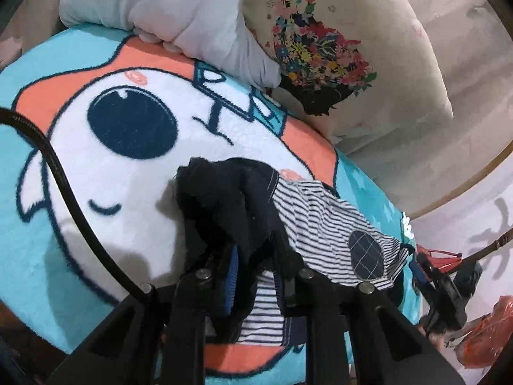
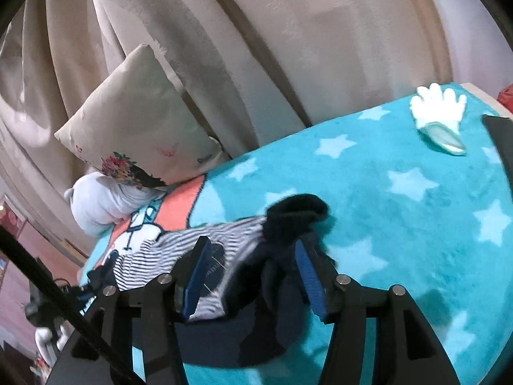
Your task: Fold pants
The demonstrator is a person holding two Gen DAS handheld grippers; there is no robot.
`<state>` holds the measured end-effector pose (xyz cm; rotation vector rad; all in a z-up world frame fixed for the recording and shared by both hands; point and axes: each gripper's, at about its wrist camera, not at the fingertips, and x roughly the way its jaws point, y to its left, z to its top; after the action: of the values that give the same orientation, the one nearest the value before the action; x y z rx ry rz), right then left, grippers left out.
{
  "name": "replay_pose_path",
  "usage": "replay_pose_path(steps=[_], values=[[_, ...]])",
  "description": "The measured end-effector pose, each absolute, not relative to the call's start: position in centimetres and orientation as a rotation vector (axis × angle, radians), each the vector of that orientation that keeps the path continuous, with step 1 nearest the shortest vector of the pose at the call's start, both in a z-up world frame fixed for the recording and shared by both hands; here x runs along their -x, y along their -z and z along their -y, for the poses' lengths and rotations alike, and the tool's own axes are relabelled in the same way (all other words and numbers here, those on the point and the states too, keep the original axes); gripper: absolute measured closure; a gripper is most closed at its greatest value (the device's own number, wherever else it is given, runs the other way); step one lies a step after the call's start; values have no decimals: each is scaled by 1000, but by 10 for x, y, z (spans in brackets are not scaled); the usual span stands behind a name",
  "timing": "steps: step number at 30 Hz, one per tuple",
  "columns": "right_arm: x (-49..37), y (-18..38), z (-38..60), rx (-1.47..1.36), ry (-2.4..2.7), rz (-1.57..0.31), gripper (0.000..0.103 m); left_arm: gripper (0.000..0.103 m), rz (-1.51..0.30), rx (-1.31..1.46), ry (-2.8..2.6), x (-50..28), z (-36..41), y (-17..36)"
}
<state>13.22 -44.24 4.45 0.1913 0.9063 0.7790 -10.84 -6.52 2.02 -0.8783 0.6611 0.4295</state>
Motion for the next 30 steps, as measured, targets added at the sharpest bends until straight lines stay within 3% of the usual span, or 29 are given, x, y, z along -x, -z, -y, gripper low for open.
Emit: replay_pose_path(steps=[4,5,6,7,8,10,11,12,14,23,24,25,27,30], values=[[-146,-31,418,-121,-676,-907,45,82,-660,909,-422,106,64,-15],[-149,-27,412,-101,-669,-914,51,69,-655,909,-419,103,64,-16],[-152,-25,406,-83,-674,-928,78,46,-644,906,-414,100,65,-18],[-154,-24,403,-76,-684,-948,88,36,-635,902,-413,96,65,-19],[-155,-25,403,-93,-703,-958,88,26,-628,894,-416,90,64,-21],[-150,-35,406,-108,-732,-929,89,26,-641,890,-423,75,63,-20],[-147,-40,408,-108,-736,-915,89,35,-649,886,-417,69,62,-20],[-144,-46,410,-112,-744,-905,89,62,-669,874,-420,63,62,-19],[-138,-57,417,-143,-774,-903,89,94,-709,881,-403,58,61,-16],[-128,-43,457,-200,-757,-1020,88,97,-715,853,-408,88,65,-23],[-128,-34,461,-188,-734,-1040,80,96,-739,862,-408,88,65,-15],[-129,-25,466,-193,-715,-1063,64,96,-754,879,-404,89,63,-7],[-130,-16,480,-264,-714,-1077,47,96,-735,900,-380,94,64,-2],[-130,-19,497,-351,-726,-1039,35,94,-688,897,-365,106,64,-10]])
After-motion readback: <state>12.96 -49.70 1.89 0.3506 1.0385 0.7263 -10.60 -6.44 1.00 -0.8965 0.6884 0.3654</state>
